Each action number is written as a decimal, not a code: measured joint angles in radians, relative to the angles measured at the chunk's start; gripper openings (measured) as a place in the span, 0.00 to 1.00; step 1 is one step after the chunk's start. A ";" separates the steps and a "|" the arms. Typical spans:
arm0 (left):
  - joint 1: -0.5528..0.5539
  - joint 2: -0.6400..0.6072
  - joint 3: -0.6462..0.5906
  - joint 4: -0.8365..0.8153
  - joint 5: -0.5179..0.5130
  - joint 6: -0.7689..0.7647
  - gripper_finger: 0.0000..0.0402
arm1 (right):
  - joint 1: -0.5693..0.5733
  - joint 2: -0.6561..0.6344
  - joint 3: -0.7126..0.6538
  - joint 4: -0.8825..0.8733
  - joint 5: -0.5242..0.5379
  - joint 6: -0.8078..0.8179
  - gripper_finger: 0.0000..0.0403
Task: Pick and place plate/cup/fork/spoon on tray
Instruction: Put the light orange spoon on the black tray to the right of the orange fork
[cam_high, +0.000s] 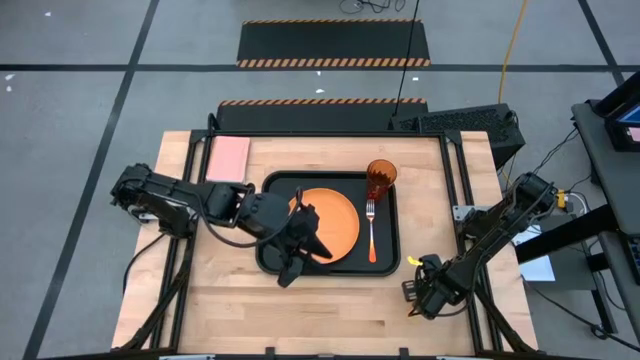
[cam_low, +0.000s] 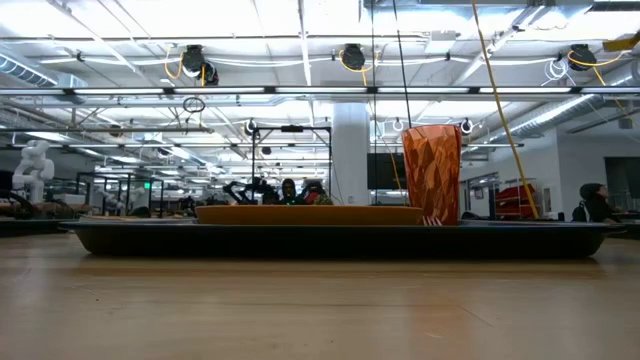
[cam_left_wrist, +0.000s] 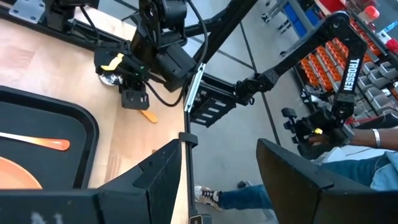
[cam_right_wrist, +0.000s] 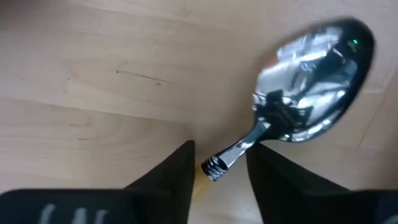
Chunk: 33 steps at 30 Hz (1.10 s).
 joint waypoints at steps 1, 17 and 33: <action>0.000 0.000 0.000 0.001 0.000 0.000 0.53 | 0.000 0.000 0.000 0.001 0.003 0.000 0.31; 0.039 0.000 0.000 0.005 -0.028 0.017 0.53 | 0.015 -0.007 -0.004 0.099 0.026 -0.019 0.05; 0.084 0.000 -0.015 0.002 -0.050 -0.009 0.53 | 0.016 -0.206 -0.003 0.171 0.091 -0.260 0.05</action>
